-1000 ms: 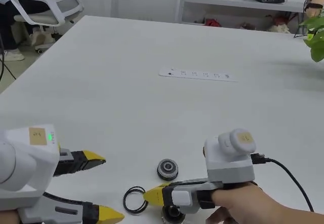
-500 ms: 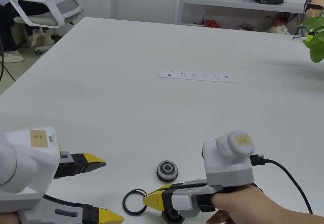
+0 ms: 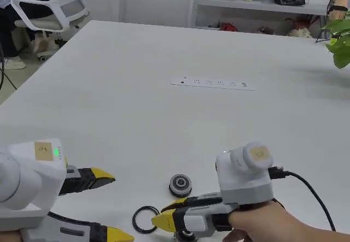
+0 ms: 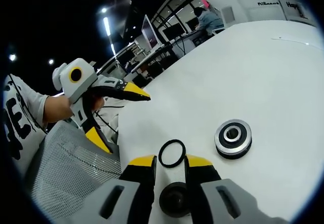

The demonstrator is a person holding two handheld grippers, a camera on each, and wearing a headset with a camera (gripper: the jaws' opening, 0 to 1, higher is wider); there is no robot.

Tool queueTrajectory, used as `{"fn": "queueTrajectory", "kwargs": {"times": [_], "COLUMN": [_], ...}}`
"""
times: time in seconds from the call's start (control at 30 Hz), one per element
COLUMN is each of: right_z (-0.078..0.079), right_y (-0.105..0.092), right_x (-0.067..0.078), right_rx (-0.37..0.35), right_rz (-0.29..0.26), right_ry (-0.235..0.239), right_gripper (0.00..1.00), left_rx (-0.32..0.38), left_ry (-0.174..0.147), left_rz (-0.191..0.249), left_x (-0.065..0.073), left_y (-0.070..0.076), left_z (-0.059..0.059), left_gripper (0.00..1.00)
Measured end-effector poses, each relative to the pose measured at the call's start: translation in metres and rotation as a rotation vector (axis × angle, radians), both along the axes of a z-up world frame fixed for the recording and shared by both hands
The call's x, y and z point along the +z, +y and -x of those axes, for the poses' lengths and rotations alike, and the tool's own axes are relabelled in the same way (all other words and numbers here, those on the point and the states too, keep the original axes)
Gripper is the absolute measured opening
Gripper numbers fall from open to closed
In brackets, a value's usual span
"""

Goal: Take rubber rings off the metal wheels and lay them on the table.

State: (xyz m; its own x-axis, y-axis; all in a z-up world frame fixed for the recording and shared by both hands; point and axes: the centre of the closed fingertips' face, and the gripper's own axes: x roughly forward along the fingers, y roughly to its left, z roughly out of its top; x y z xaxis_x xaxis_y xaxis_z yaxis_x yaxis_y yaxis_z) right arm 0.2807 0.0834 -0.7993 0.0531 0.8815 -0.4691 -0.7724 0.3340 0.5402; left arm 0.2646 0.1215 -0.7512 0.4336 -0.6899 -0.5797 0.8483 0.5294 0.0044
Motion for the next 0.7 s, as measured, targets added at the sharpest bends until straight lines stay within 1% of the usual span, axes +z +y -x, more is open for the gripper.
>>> {"fn": "queueTrajectory", "kwargs": {"times": [0.2,0.33,0.53,0.7], "right_z": [-0.002,-0.006,-0.016,-0.025], "right_y": [-0.001,-0.001,-0.006,-0.012], "right_x": [0.005,0.011,0.023,0.028], "right_rx": [0.005,-0.004,-0.035,-0.06], "right_rz": [-0.009,-0.029,-0.058,-0.073], "right_ry": [-0.017,-0.024,-0.046,-0.056], "right_gripper": [0.21,0.22,0.24,0.25], "left_rx": [0.006,0.007,0.009,0.015], "left_ry": [0.0,-0.003,-0.008,-0.013], "left_rz": [0.001,0.002,0.002,0.007], "left_x": [0.001,0.002,0.004,0.006], "left_y": [0.001,0.001,0.0,0.0], "left_z": [-0.001,-0.002,-0.007,-0.013], "left_gripper": [0.63,0.63,0.62,0.62]}}
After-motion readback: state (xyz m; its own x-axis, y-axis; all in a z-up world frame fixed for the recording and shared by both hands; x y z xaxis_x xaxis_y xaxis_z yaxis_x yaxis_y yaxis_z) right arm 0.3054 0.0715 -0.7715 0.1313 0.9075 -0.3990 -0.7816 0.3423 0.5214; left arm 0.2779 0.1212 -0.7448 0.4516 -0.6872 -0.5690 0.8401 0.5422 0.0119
